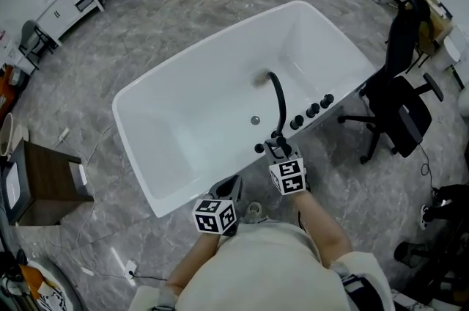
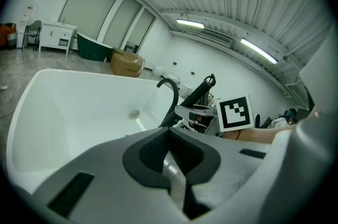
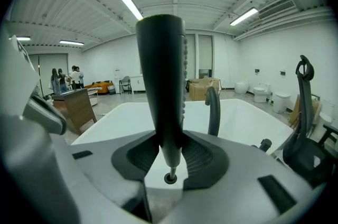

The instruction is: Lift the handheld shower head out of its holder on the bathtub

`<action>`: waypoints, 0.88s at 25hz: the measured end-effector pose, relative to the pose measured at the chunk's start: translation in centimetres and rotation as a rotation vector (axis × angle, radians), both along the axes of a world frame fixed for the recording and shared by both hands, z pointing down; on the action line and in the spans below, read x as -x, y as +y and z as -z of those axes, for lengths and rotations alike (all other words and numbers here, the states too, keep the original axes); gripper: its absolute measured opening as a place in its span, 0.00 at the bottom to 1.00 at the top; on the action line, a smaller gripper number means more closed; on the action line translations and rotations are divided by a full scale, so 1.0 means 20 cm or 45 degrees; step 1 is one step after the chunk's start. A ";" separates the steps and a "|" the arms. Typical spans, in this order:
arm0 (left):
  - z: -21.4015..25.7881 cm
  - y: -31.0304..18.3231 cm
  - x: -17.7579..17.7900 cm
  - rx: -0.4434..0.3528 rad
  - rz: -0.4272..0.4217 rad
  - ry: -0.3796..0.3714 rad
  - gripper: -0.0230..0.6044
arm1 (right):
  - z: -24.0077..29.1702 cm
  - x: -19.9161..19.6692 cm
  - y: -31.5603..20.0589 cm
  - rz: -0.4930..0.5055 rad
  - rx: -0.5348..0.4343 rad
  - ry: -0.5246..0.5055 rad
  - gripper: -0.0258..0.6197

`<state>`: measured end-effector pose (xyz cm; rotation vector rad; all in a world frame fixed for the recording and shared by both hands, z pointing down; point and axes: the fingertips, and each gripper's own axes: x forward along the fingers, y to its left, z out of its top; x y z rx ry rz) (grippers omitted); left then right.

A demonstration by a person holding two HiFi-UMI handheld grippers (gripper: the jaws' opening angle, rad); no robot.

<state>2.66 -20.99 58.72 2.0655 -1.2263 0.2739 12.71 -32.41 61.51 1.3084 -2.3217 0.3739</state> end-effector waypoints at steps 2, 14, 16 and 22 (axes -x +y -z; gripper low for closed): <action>0.03 -0.03 -0.01 -0.025 -0.016 -0.004 0.07 | 0.07 -0.02 0.01 -0.004 -0.022 -0.009 0.26; 0.15 -0.15 0.00 -0.119 -0.032 -0.002 0.07 | 0.49 -0.08 0.03 -0.030 -0.186 -0.083 0.26; 0.16 -0.15 0.00 -0.130 -0.027 0.001 0.07 | 0.57 -0.09 0.04 -0.027 -0.224 -0.092 0.26; 0.18 -0.14 0.01 -0.155 -0.018 0.000 0.07 | 0.77 -0.11 0.08 -0.030 -0.328 -0.135 0.26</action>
